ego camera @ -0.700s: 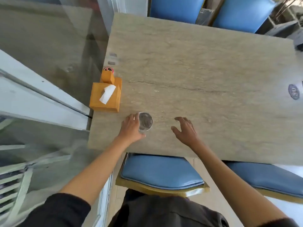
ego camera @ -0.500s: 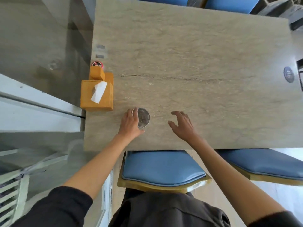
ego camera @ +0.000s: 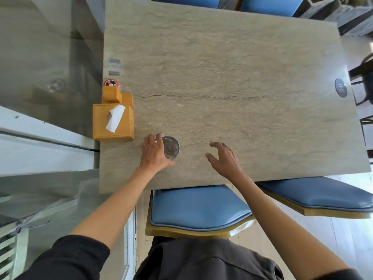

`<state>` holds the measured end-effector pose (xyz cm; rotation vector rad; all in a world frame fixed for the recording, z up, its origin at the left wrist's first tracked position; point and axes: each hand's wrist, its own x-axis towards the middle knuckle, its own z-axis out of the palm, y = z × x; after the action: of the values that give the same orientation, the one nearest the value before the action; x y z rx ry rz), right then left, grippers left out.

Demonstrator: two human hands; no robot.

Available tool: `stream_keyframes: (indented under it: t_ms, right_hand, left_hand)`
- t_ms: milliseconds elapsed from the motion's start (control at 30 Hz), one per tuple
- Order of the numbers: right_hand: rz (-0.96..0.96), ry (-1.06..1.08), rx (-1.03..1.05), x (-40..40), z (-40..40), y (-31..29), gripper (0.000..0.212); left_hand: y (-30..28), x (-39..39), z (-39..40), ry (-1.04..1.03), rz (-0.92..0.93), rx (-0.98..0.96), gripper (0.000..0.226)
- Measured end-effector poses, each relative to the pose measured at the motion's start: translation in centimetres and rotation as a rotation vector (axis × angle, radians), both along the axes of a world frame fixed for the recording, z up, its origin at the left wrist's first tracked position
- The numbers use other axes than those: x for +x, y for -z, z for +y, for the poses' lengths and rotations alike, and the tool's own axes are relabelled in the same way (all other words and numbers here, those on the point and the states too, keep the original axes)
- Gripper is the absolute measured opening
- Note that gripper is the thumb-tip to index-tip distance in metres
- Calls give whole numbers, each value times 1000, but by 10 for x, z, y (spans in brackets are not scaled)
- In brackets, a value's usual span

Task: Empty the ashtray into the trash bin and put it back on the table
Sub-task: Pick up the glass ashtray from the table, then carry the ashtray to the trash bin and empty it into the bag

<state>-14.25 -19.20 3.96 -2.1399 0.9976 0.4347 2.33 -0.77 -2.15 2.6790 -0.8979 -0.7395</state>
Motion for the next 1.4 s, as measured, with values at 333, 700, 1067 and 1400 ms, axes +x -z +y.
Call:
stream_keyframes:
  t_ms: [333,700,1067,1400]
  right_hand:
    - [-129,171,90,-32,-9,-19,42]
    - [-386,439,166,-154,-48,-64,33]
    - [-641,783,801,-304,-95,-113,64]
    - [-848,998,1167,-384,-140,-105,56]
  left_hand:
    - [-54,-27,1,43,29,-282,118]
    - [-129,-145,-69,199,-31,-449,111]
    - [-182,-318,-172,407,5,-504,114]
    - [-204,-408,-238,544,-19,-436,114]
